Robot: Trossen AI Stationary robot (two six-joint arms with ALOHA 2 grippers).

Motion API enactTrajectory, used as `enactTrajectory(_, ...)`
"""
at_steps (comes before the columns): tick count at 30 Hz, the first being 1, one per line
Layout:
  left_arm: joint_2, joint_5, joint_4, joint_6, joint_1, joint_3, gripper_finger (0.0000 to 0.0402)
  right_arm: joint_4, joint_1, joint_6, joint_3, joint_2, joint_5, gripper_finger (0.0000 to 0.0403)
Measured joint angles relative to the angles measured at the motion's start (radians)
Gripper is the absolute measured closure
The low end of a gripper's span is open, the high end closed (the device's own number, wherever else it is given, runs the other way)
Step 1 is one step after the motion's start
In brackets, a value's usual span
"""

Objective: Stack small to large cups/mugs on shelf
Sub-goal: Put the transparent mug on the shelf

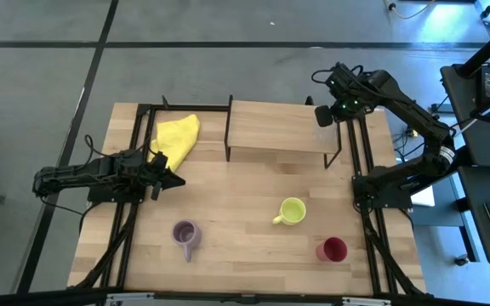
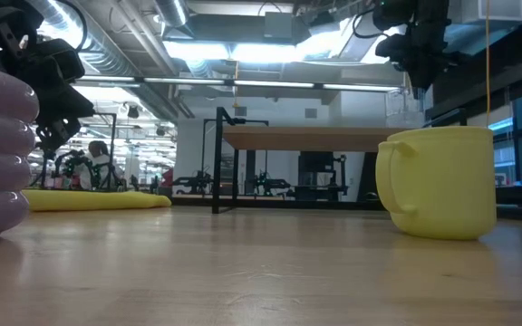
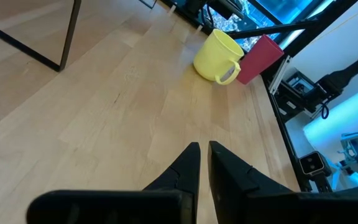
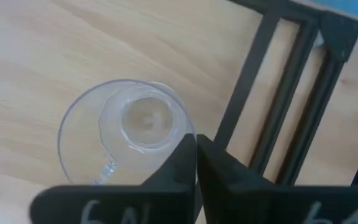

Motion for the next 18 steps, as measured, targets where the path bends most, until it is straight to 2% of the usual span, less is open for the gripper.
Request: enactTrajectory(18,0.000,-0.001,0.000,0.000,0.000,0.000,0.0374,0.035,0.000,-0.238,0.006,0.047,0.002,0.0393)
